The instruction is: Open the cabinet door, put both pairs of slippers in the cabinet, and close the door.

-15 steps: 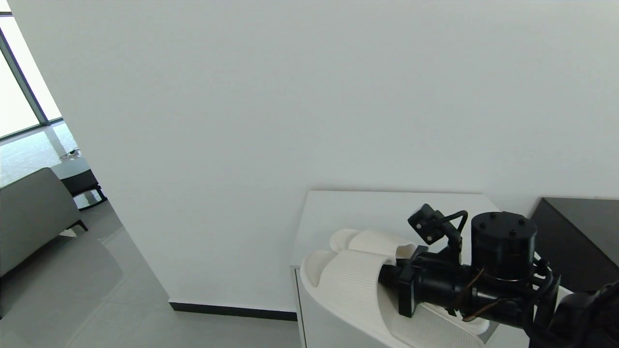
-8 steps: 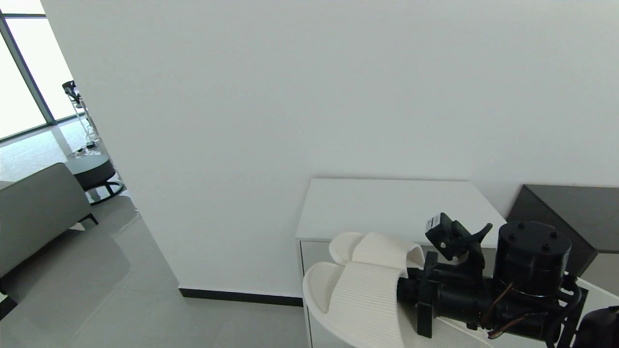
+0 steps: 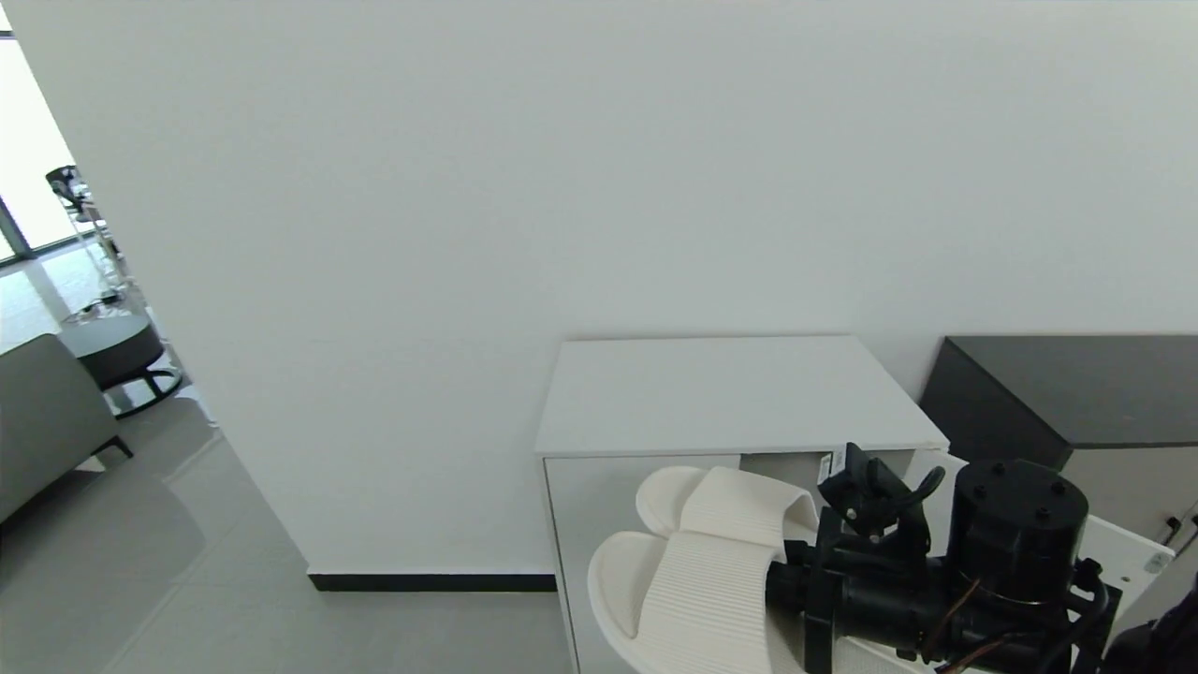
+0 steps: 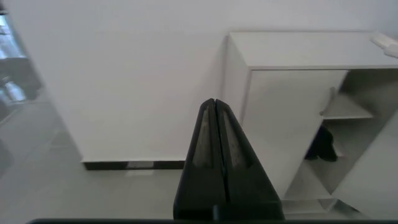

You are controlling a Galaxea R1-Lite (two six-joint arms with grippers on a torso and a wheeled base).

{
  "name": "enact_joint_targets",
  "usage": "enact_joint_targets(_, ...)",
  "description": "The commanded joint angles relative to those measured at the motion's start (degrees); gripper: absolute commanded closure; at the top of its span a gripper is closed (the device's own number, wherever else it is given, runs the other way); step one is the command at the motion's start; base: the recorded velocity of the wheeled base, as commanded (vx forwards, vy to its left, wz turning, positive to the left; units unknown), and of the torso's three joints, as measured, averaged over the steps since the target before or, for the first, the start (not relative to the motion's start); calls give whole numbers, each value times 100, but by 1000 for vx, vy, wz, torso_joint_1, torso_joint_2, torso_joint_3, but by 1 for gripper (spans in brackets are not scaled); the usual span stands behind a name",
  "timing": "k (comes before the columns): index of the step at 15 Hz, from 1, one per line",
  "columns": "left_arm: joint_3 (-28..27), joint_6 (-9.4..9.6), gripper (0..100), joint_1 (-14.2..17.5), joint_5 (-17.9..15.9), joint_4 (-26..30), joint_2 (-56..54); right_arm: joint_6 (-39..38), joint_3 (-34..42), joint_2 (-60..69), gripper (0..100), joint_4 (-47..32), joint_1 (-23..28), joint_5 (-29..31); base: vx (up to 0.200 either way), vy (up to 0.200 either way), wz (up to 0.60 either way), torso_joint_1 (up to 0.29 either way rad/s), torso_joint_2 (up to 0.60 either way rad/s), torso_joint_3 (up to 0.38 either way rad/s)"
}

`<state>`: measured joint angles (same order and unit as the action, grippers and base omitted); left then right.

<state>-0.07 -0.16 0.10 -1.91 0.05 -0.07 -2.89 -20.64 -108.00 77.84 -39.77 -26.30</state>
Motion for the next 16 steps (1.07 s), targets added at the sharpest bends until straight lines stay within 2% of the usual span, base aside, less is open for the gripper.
enact_joint_targets(1, -1, -2, 100, 8, -2, 4, 7, 8, 42, -266, 100, 197, -5, 2, 0, 0, 0, 0, 0, 0)
enact_joint_targets(9, -1, 7, 100, 8, 7, -5, 7, 8, 332, -705, 100, 1208, -93, 2, 0, 0, 0, 0, 0, 0)
enact_joint_targets(16, -1, 7, 100, 8, 7, 4, 7, 16, 561, -758, 100, 1216, -154, -95, 0, -200, 0, 2, 2, 2)
